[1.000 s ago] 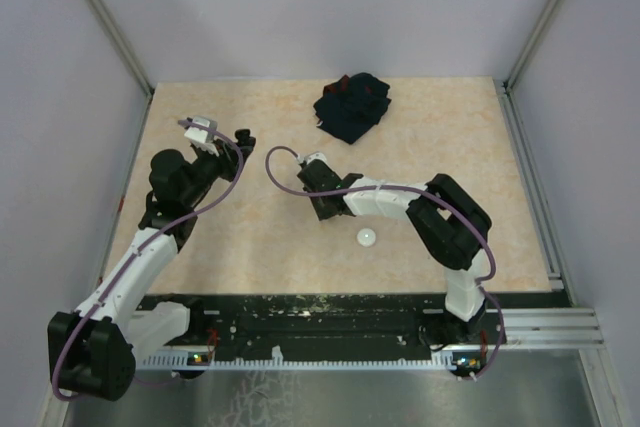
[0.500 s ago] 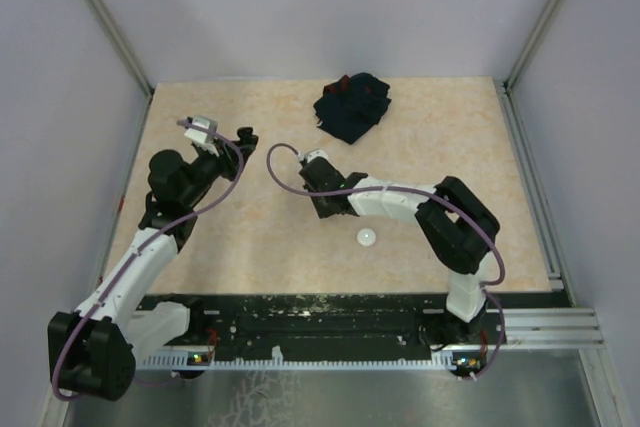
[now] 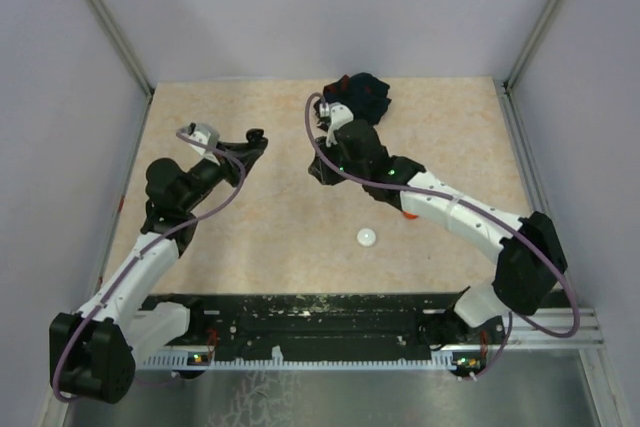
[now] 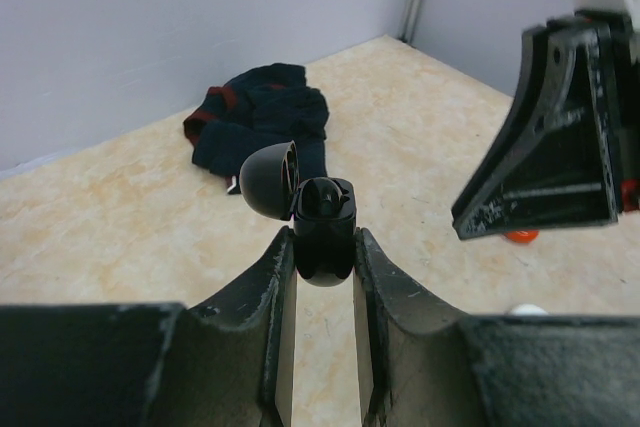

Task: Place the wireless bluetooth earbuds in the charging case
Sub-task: Pick up the earbud from the center of the board.

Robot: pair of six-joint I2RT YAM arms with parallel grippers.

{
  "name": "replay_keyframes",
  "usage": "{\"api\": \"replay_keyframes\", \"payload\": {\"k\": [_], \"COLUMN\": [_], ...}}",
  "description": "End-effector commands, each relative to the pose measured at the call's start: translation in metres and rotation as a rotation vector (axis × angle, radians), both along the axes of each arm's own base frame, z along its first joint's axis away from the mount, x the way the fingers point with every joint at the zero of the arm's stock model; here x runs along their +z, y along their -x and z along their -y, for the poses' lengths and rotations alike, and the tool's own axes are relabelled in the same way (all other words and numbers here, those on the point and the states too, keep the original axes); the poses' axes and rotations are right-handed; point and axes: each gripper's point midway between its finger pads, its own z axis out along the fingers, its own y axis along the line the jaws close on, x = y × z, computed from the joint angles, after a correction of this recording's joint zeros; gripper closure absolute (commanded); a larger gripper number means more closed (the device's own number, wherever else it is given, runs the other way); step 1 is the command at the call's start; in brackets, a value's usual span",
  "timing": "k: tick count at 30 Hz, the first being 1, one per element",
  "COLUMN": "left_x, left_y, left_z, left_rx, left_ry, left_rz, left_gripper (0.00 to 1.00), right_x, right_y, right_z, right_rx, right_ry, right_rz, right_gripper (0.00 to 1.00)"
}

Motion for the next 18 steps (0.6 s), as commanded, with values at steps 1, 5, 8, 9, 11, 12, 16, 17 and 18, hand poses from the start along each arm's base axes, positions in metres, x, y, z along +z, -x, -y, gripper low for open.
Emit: {"api": "replay_keyframes", "payload": {"k": [1,5,8,9,11,12,16,17,18], "left_x": [0.027,0.032,0.035,0.037,0.039,0.041,0.045,0.046,0.047], "left_y": [0.023,0.036,0.048,0.052,0.06,0.063,0.072,0.075,0.078], "left_z": [0.015,0.022,0.027,0.029,0.03,0.031,0.032,0.033,0.033], "left_rx": [-0.14,-0.213,-0.272,-0.288,-0.316,-0.325,-0.356,-0.367,-0.372], "left_ry": [0.014,0.017,0.019,0.02,0.021,0.021,0.012,0.012,0.013], "left_rz": [0.148,0.21,0.26,0.28,0.316,0.336,0.38,0.392,0.403], "left_gripper": [1.0,1.0,1.0,1.0,1.0,1.0,1.0,1.0,1.0], "right_x": [0.085,0.129,0.157,0.165,0.18,0.187,0.204,0.207,0.209], "right_y": [0.006,0.016,0.03,0.035,0.045,0.051,0.063,0.065,0.068], "right_z": [-0.011,-0.012,-0.015,-0.017,-0.019,-0.021,-0.024,-0.026,-0.027], "right_rx": [0.069,0.117,0.173,0.195,0.239,0.266,0.318,0.331,0.343], "right_ry": [-0.235,-0.359,-0.465,-0.502,-0.574,-0.606,-0.718,-0.739,-0.76], "right_rz": [0.152,0.245,0.293,0.304,0.313,0.317,0.32,0.318,0.313], "right_gripper": [0.84,0.84,0.84,0.84,0.84,0.84,0.84,0.84,0.84]}}
